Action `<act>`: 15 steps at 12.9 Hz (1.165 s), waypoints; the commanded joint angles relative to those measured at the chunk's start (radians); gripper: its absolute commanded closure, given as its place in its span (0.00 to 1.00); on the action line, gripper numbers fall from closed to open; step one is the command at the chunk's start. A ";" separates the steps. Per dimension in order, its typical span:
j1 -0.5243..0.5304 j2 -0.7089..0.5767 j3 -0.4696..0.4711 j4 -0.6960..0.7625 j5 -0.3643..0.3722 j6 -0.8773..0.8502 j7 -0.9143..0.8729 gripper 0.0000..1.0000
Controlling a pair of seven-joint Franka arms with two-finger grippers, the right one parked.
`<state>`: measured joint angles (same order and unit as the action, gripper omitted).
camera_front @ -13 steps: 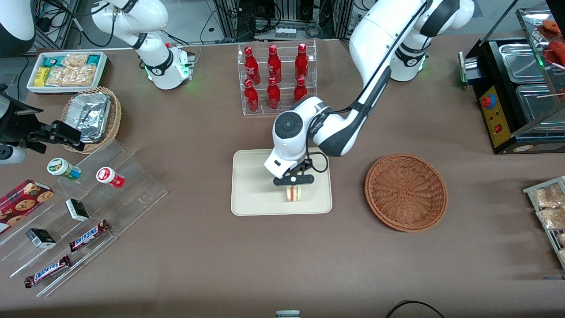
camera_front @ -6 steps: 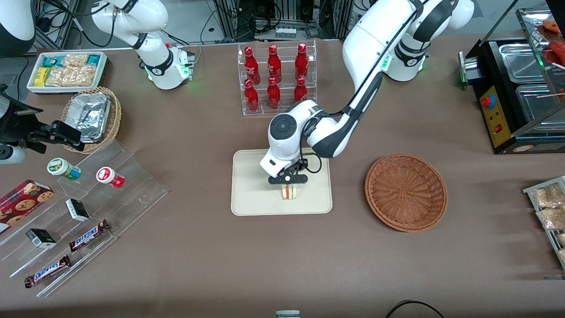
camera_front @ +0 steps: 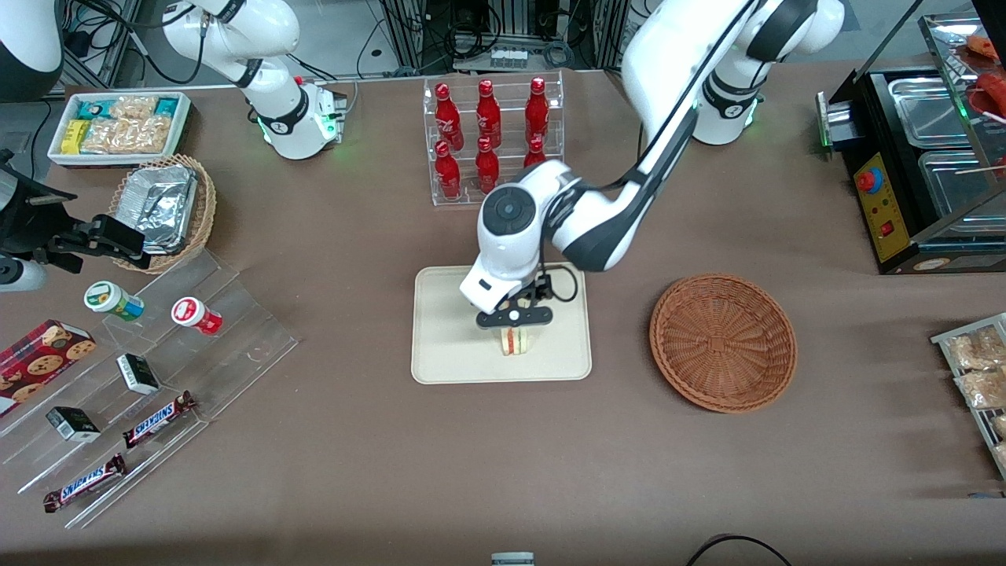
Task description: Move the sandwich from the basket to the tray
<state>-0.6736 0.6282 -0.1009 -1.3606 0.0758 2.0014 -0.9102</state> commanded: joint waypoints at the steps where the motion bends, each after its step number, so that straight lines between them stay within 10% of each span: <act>1: -0.001 -0.160 0.087 -0.040 -0.016 -0.151 -0.088 0.01; 6: 0.031 -0.266 0.266 -0.063 -0.022 -0.297 0.037 0.01; 15: 0.402 -0.504 0.270 -0.150 -0.071 -0.475 0.673 0.01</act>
<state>-0.3340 0.2154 0.1787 -1.4191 0.0283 1.5310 -0.3674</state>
